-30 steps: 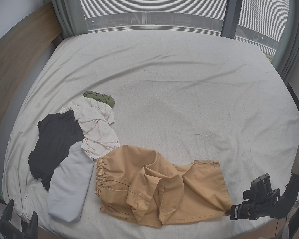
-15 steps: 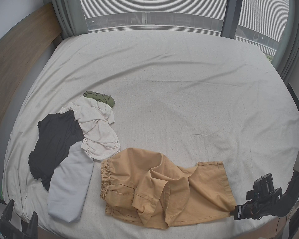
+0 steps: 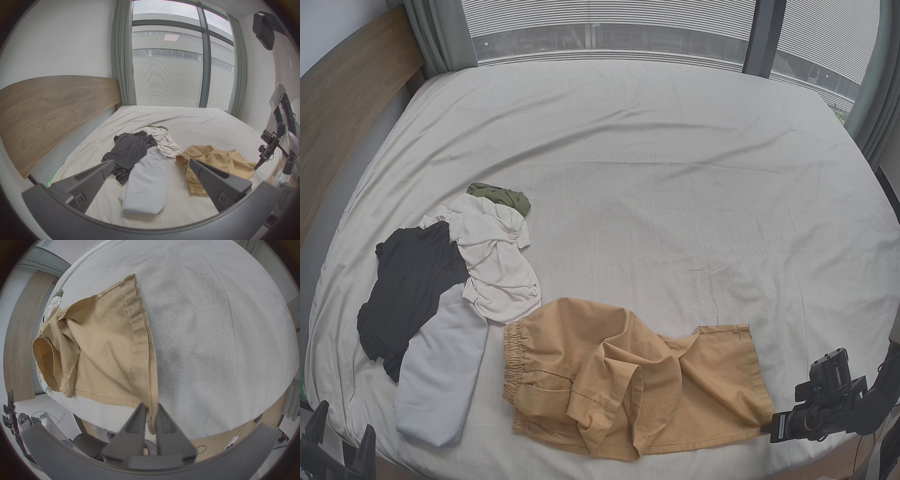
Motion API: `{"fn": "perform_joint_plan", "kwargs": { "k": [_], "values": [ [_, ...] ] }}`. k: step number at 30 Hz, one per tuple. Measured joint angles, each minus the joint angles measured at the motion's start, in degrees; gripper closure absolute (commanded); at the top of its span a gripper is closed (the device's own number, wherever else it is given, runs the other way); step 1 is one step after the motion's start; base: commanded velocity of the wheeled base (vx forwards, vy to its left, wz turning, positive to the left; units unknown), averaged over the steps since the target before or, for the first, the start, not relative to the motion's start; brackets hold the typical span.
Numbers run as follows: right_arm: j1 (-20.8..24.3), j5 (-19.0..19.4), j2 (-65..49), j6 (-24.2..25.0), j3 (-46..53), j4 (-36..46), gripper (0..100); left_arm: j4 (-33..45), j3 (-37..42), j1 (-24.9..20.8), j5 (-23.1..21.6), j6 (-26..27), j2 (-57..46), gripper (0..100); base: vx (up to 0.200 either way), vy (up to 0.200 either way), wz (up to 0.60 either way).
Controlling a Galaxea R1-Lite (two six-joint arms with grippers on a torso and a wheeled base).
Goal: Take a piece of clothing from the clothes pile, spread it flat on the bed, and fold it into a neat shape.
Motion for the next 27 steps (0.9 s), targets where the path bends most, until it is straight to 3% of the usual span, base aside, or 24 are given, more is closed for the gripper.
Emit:
{"fn": "perform_joint_plan", "kwargs": {
  "k": [16,27],
  "values": [
    [0.9,1.2,-16.6,-0.5,0.0,0.0,0,0.0,0.0,0.0,0.0,0.0,0.0,0,0.0,0.0,0.0],
    [12.7,3.5,-22.1,-0.6,-1.6,-3.6,0,0.0,0.0,0.0,0.0,-0.2,0.0,0,0.0,0.0,0.0]
  ]
}}
